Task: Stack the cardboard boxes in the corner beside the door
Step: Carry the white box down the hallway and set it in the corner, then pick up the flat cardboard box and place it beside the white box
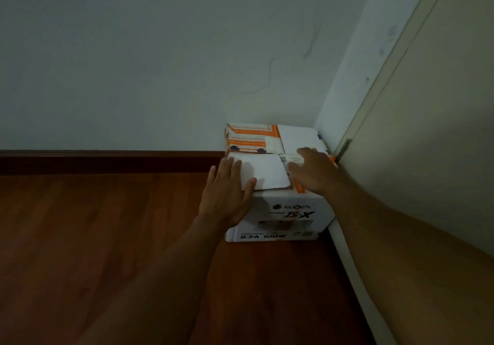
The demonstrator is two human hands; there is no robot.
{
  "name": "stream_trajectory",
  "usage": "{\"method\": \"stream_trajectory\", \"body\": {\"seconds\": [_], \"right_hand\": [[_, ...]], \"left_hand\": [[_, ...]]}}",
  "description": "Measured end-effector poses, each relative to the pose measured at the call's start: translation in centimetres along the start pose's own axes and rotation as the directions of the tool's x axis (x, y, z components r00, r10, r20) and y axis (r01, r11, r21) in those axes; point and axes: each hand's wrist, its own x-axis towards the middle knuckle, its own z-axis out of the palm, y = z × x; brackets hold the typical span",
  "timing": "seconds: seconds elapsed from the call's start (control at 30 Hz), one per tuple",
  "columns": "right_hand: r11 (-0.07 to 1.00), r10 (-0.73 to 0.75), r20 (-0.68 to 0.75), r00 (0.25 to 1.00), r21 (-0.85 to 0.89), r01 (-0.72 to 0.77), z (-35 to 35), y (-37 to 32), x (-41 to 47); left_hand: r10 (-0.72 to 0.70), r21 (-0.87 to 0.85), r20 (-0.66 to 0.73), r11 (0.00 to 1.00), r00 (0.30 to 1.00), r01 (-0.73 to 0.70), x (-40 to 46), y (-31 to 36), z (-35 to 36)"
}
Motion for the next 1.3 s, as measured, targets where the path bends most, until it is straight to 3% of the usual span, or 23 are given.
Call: {"method": "stream_trajectory", "body": {"seconds": [0.13,0.3,0.5,0.8,0.97,1.13,1.3], "right_hand": [[0.997,-0.034,-0.049,0.998,0.071,0.038,0.9,-5.8,0.9],[0.979,-0.198,0.057,0.978,0.064,0.195,4.1,-14.3,1.4],[0.902,-0.43,0.139,0.892,0.027,0.43,8.0,-25.4,0.9],[0.771,-0.631,0.221,0.744,0.072,0.632,13.9,-39.2,-3.3],[0.679,-0.716,0.301,0.63,0.087,0.729,17.0,-44.7,-6.4],[0.59,-0.78,0.328,0.533,0.1,0.801,18.9,-49.5,-9.9],[0.561,-0.803,0.339,0.49,0.156,0.813,21.2,-53.8,-14.0]], "left_hand": [[-0.109,-0.008,-0.013,0.994,0.994,0.108,-0.5,-3.5,-5.7],[-0.309,0.042,0.011,0.95,0.951,0.308,-2.9,-11.2,-11.7],[-0.462,0.176,-0.007,0.873,0.887,0.456,-8.3,-19.7,-18.8],[-0.698,0.096,-0.212,0.681,0.684,0.726,-19.1,-27.6,-27.5],[-0.731,0.128,-0.283,0.612,0.621,0.78,-24.3,-29.5,-31.0],[-0.818,0.051,-0.349,0.471,0.458,0.881,-30.0,-32.1,-34.2],[-0.829,0.013,-0.357,0.456,0.43,0.89,-34.0,-32.9,-35.6]]}}
